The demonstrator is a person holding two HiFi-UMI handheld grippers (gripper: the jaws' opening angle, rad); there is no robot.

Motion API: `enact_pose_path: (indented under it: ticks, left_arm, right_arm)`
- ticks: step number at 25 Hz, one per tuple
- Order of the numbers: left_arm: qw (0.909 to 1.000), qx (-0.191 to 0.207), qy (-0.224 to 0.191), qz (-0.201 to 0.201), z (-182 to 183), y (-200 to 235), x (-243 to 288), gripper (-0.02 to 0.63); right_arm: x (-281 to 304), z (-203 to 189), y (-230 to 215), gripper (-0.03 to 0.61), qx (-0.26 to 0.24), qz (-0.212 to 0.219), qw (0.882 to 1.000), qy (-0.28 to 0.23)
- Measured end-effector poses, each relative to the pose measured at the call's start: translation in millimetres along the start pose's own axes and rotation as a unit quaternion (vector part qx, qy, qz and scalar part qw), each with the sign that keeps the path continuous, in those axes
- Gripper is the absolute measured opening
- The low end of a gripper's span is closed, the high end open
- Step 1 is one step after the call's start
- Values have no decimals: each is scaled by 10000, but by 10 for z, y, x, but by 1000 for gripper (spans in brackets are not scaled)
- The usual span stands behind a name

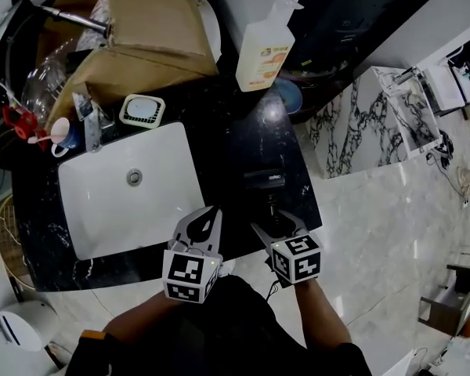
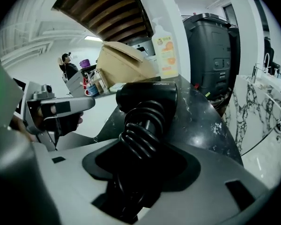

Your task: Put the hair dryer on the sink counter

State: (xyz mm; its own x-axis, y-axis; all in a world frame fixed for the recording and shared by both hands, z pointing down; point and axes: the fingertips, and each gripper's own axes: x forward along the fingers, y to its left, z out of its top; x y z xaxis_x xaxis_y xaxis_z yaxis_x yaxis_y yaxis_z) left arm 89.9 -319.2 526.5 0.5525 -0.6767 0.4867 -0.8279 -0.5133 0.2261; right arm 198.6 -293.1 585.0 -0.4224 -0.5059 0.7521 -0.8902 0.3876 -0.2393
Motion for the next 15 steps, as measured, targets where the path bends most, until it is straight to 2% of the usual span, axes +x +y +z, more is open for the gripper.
enact_pose_path:
  ticks: [6, 15]
  left_arm:
    - [10000, 54, -66, -37, 24, -62, -47, 8]
    - [9994, 270, -154, -154, -20, -334, -277, 8]
  right_arm:
    - [55, -52, -12, 253, -480, -325, 9983, 95]
    - [-124, -106, -18, 285, -383, -410, 9984, -64]
